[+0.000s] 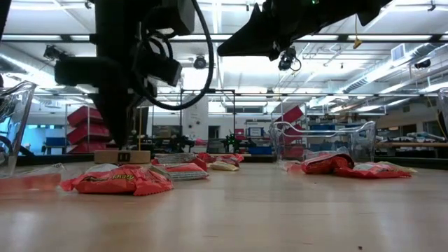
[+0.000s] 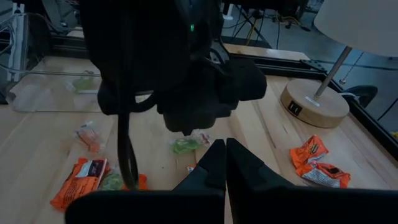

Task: Sort candy
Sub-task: Put the green gummy into the bottom left transparent bin

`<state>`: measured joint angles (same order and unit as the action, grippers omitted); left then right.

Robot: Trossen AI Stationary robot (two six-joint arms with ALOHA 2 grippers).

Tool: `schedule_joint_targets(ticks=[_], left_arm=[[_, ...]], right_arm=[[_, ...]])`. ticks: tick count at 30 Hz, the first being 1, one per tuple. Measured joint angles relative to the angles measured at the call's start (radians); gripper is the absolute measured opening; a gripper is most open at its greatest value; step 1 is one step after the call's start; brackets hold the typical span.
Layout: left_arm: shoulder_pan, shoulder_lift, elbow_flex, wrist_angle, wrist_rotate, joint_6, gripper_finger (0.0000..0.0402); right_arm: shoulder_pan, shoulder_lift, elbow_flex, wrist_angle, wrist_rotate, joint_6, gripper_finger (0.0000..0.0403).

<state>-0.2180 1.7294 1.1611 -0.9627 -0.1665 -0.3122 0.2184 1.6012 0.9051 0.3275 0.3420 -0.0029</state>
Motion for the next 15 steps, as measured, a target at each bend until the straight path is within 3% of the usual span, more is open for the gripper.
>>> schedule_joint_targets(ticks=[4, 10, 15], left_arm=[[0.0, 0.0, 0.0, -0.001, -0.017, -0.116, 0.0007], [0.001, -0.001, 0.0, 0.01, -0.195, -0.362, 0.002], [0.001, -0.001, 0.0, 0.011, -0.211, -0.501, 0.0029]], right_arm=[[0.0, 0.0, 0.0, 0.0, 0.0, 0.003, 0.0], [0.0, 0.0, 0.0, 0.0, 0.0, 0.003, 0.0], [0.0, 0.0, 0.0, 0.001, -0.001, 0.014, 0.0]])
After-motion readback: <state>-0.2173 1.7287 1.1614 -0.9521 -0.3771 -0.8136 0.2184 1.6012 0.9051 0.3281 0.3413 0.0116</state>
